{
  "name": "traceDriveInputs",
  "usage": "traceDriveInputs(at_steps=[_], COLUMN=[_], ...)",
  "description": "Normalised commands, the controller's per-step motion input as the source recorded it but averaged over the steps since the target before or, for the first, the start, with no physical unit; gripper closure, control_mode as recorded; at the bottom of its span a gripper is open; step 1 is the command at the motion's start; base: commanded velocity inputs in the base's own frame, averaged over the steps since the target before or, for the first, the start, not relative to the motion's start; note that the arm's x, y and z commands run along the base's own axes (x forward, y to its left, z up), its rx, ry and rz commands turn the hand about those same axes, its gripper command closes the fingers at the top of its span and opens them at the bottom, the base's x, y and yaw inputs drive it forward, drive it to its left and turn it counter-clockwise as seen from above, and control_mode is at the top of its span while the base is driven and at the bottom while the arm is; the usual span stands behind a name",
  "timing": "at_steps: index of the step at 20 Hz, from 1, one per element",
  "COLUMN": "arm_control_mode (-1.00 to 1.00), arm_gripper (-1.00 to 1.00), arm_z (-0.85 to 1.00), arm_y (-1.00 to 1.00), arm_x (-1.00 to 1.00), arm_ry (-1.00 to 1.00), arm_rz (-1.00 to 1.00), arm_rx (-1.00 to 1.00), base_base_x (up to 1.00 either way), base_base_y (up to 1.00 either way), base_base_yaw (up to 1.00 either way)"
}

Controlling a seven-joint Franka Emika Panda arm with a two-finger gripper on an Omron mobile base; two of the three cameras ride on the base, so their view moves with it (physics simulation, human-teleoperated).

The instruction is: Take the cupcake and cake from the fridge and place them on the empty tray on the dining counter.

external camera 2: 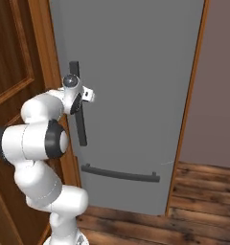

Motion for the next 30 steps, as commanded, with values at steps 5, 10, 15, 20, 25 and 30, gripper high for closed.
traceDriveInputs(at_steps=[5,10,15,20,25,30], arm_control_mode=[-1.00,-1.00,-1.00,-1.00,-1.00,-1.00], arm_gripper=[1.00,1.00,1.00,1.00,1.00,1.00], arm_z=[-0.12,0.00,0.00,0.02,0.04,0.00], arm_y=[-1.00,-1.00,-1.00,-0.96,-1.00,-1.00], arm_x=[-1.00,-1.00,-0.65,0.28,-0.56,-1.00], arm_ry=[-0.13,-0.27,-0.21,-0.14,-0.13,-0.24], arm_rz=[-0.01,0.00,0.00,0.07,0.00,0.00], arm_rx=[0.08,0.02,0.01,0.01,0.11,0.14], base_base_x=[0.00,0.00,0.00,0.00,0.00,0.00], base_base_y=[0.00,0.00,0.00,0.00,0.00,0.00], base_base_yaw=[0.00,0.00,0.00,0.00,0.00,0.00])
